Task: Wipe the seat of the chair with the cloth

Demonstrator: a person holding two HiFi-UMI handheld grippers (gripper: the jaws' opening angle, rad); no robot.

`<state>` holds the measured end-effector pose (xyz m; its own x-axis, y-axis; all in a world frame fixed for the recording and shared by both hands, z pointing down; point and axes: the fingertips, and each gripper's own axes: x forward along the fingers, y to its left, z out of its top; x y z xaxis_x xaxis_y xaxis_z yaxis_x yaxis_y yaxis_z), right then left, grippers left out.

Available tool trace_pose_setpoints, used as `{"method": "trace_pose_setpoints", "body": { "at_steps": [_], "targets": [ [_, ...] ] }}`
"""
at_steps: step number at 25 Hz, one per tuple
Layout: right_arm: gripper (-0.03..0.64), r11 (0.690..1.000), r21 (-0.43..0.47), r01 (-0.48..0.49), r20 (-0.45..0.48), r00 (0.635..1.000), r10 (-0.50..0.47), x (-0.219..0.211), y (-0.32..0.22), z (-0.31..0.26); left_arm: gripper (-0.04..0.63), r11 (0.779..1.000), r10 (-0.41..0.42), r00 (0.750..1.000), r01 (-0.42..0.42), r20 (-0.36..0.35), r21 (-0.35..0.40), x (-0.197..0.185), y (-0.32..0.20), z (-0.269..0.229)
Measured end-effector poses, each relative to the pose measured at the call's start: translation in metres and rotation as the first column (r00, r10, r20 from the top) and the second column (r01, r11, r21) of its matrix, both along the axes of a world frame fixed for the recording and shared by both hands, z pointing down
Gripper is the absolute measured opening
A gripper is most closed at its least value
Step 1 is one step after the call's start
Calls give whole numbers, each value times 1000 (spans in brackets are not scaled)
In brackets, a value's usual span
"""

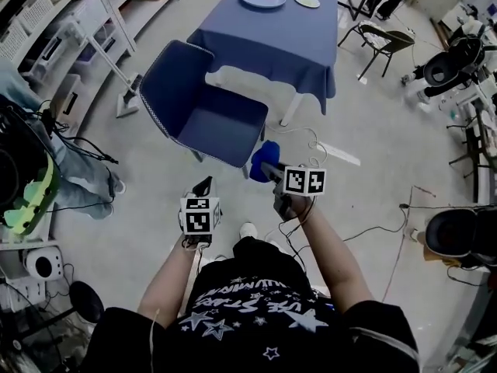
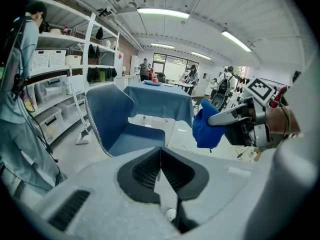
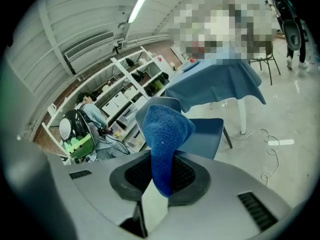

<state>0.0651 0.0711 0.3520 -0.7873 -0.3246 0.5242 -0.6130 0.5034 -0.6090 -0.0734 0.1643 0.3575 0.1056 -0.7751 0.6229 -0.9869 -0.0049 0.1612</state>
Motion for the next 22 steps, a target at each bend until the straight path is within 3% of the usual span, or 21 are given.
{"method": "trace_pose_setpoints", "body": {
  "at_steps": [5,11,22],
  "targets": [
    [66,999,38,-36,-40,998,38,3,27,-13,20,1000,-26,999,26,-29,17,-16,26,-16],
    [66,996,56,-65,-57,996,68,10,63,-20,20,998,-8,1000,9,-16,62,-25,57,-33],
    [66,988,153,-1,-107,994,17,-4,74,-45,20,993,54,998,-52,-21,109,-20,50,-52]
  ]
}}
